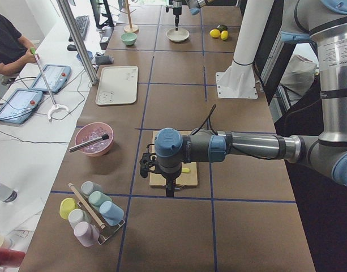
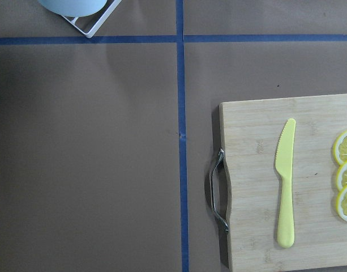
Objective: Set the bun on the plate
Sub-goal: 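Reach the right gripper to the white plate rim and grip it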
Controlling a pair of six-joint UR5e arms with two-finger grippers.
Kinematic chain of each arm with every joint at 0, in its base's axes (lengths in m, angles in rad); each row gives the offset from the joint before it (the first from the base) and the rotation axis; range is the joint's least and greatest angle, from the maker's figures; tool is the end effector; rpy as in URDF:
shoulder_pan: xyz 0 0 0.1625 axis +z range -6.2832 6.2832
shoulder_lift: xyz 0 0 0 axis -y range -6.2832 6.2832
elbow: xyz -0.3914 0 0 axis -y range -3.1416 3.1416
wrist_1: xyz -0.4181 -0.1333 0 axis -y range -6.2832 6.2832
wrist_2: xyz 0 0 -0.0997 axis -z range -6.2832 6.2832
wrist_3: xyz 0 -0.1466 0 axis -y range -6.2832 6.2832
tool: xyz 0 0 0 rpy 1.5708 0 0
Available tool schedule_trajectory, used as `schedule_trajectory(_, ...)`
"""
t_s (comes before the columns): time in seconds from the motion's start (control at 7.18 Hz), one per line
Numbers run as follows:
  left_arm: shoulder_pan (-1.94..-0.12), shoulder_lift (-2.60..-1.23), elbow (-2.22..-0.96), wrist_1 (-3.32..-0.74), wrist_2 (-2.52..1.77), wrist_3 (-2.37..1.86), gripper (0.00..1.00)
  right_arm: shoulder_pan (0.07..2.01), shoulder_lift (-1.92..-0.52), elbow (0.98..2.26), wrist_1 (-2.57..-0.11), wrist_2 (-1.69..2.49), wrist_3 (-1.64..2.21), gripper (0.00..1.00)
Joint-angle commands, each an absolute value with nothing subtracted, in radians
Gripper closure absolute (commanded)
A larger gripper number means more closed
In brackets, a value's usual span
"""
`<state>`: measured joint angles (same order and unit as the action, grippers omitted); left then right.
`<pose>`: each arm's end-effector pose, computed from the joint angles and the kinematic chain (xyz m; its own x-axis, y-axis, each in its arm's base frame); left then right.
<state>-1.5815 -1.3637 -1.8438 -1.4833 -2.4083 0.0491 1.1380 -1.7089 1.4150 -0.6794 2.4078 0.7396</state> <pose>-0.0290 -0.4340 0.6183 0.6688 0.0259 -0.7430 -0.0221 0.9996 0.0149 -0.1808 -0.4496 0.6964 0.5534 0.0182 0.8327 -0.0355 0.9994 0.0018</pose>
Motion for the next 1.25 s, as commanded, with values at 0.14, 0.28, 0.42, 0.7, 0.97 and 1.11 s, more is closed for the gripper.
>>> schedule_trajectory(0.14, -1.582, -1.364, -1.845, -1.483, -2.408, 0.049, 0.00, 1.134, -1.712, 1.414, -0.680, 2.416, 0.750, 0.97)
schedule_trajectory(0.28, -1.582, -1.364, -1.845, -1.483, -2.408, 0.049, 0.00, 1.134, -1.713, 1.414, -0.680, 2.418, 0.750, 1.00)
schedule_trajectory(0.42, -1.582, -1.364, -1.845, -1.483, -2.408, 0.049, 0.00, 1.134, -1.715, 1.417, -0.678, 2.424, 0.752, 1.00)
schedule_trajectory(0.7, -1.582, -1.364, -1.847, -1.483, -2.408, 0.049, 0.00, 1.132, -1.706, 1.501, -0.676, 2.447, 0.898, 1.00)
schedule_trajectory(0.97, -1.582, -1.364, -1.847, -1.483, -2.408, 0.049, 0.00, 1.109, -1.643, 1.587, -0.675, 2.467, 1.060, 1.00)
schedule_trajectory(1.11, -1.582, -1.364, -1.847, -1.483, -2.410, 0.049, 0.00, 1.062, -1.564, 1.589, -0.678, 2.465, 1.118, 1.00)
